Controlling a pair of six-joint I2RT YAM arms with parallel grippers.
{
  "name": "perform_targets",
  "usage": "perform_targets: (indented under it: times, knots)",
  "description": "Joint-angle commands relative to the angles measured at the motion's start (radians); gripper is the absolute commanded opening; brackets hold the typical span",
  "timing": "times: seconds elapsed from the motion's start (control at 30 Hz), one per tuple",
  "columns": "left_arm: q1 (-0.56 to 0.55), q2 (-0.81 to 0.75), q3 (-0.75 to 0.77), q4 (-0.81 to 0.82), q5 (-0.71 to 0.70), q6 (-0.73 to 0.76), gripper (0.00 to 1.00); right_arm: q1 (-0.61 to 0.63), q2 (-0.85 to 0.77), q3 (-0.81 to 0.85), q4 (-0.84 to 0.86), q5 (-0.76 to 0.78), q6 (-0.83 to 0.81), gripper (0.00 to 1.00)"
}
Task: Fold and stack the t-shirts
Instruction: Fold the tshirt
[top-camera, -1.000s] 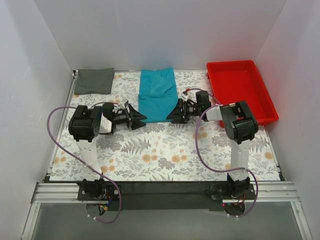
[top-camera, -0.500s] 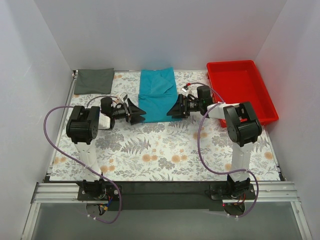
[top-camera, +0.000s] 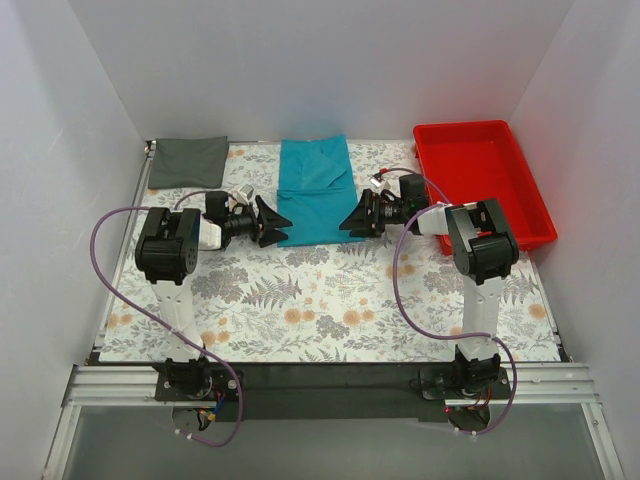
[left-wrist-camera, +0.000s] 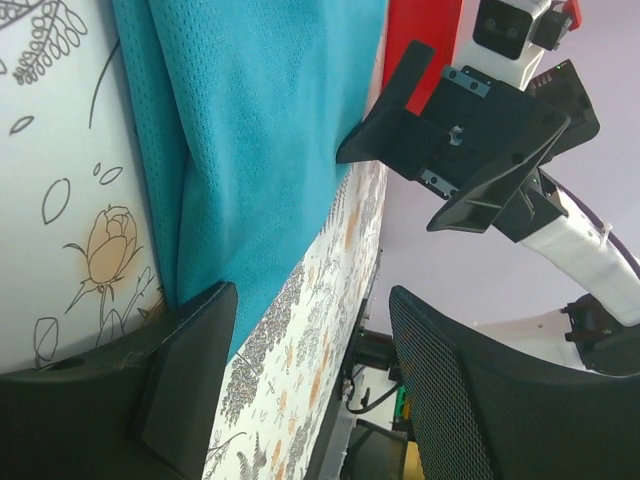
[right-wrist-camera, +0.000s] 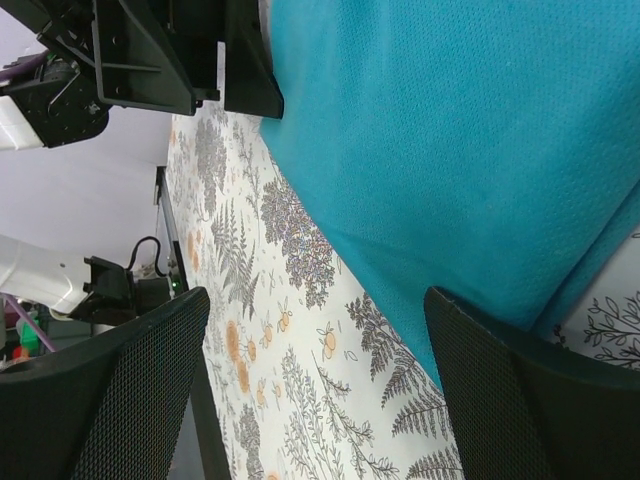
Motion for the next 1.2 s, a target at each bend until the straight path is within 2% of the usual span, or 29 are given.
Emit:
perform_targets:
  times: [0.0,0.17,0.27,0.3,0.33,0.37,0.4,0.43,0.47,0.53,0.57,0.63,0.67,0.8,0.97,1.17]
  knots:
    - [0.012,-0.010,-0.003,-0.092,-0.043,0.059,0.62,-0.001,-0.006,-0.032,-0.062,0.058,-0.059,0.95]
    - [0.021,-0.093,0.043,-0.144,0.017,0.163,0.59,-0.002,-0.081,0.025,-0.109,0.009,-0.104,0.91]
    - [0.021,-0.180,0.077,-0.205,0.059,0.295,0.56,-0.001,-0.149,0.040,-0.181,-0.023,-0.183,0.87]
    - [0.021,-0.205,0.087,-0.241,0.060,0.344,0.56,0.001,-0.164,0.065,-0.232,-0.020,-0.267,0.86]
    - [0.021,-0.237,0.119,-0.282,0.063,0.472,0.54,0.001,-0.176,0.080,-0.284,-0.008,-0.327,0.85]
    - [0.021,-0.251,0.138,-0.387,0.056,0.540,0.53,0.001,-0.193,0.099,-0.333,0.003,-0.384,0.82]
    - [0.021,-0.260,0.153,-0.440,0.042,0.604,0.50,0.001,-0.198,0.141,-0.450,0.020,-0.438,0.79]
    - [0.021,-0.268,0.173,-0.494,0.026,0.761,0.44,0.001,-0.201,0.163,-0.506,0.065,-0.569,0.77]
    - [0.018,-0.281,0.196,-0.599,-0.012,0.834,0.41,0.007,-0.203,0.191,-0.568,0.095,-0.649,0.72]
    - [0.001,-0.300,0.201,-0.667,-0.062,0.991,0.36,0.019,-0.200,0.250,-0.692,0.217,-0.868,0.68]
    - [-0.005,-0.320,0.187,-0.704,-0.095,1.122,0.34,0.031,-0.197,0.258,-0.711,0.260,-0.939,0.66]
    - [-0.028,-0.341,0.170,-0.723,-0.170,1.233,0.33,0.045,-0.196,0.272,-0.734,0.366,-1.080,0.64]
    - [-0.034,-0.352,0.144,-0.724,-0.188,1.337,0.33,0.061,-0.195,0.275,-0.738,0.388,-1.119,0.62]
    - [-0.079,-0.387,0.085,-0.724,-0.251,1.558,0.33,0.125,-0.201,0.261,-0.740,0.460,-1.285,0.58]
    - [-0.139,-0.375,0.026,-0.645,-0.326,1.695,0.33,0.197,-0.184,0.235,-0.737,0.498,-1.377,0.50]
    - [-0.175,-0.329,0.028,-0.612,-0.362,1.737,0.34,0.216,-0.155,0.212,-0.731,0.527,-1.418,0.50]
